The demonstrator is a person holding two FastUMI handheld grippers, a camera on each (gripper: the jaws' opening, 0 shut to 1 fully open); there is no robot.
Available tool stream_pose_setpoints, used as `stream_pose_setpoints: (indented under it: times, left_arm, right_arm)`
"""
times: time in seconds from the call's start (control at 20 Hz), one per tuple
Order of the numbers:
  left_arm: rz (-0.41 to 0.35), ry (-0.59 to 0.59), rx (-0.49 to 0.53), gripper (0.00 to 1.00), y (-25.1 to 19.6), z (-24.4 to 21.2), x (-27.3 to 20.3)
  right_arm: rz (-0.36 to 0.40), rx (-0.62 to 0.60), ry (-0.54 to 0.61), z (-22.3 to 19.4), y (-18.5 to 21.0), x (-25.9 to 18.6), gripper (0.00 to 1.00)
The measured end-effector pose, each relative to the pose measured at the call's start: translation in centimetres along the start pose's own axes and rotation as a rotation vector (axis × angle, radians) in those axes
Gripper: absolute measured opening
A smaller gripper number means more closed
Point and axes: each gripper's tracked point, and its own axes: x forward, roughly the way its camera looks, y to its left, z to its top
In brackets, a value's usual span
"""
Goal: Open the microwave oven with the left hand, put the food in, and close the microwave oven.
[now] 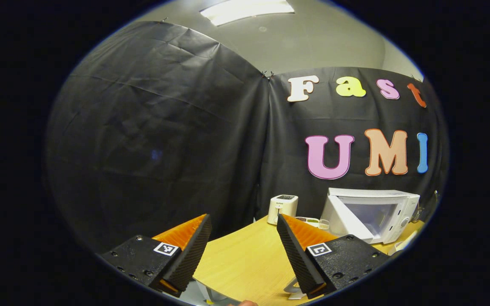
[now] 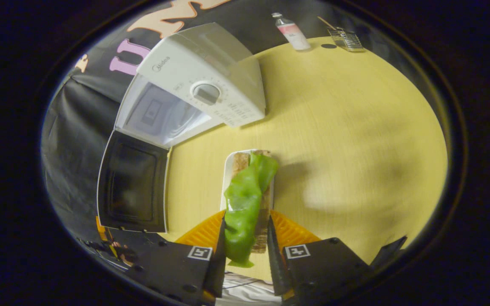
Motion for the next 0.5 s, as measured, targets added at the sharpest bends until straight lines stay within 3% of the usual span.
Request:
stream_pose_setpoints:
  times: [0.1, 0.15, 0.2, 0.25, 0.5]
  left_arm:
    - [0.0, 0.005, 0.001, 0.94, 0.2, -0.1, 0.3]
    - [0.001, 0.006, 0.002, 0.9, 0.3, -0.1, 0.4]
    - [-0.001, 0.008, 0.004, 0.94, 0.2, -0.2, 0.4]
    - [-0.002, 0.007, 0.004, 0.9, 0.2, -0.1, 0.3]
    - [0.0, -0.001, 0.017, 0.94, 0.6, 0.3, 0.3]
  right_arm:
    - [-0.004, -0.016, -0.04, 0.0, 0.7, -0.8, 0.4]
    - [-0.006, -0.004, -0.061, -0.2, 0.7, -0.7, 0.37]
    - [-0.011, -0.018, -0.072, -0.4, 0.8, -1.0, 0.34]
    - [-0.015, -0.03, -0.083, -0.6, 0.8, -1.2, 0.33]
    - [0.037, -0.059, -0.189, -0.5, 2.8, -3.6, 0.33]
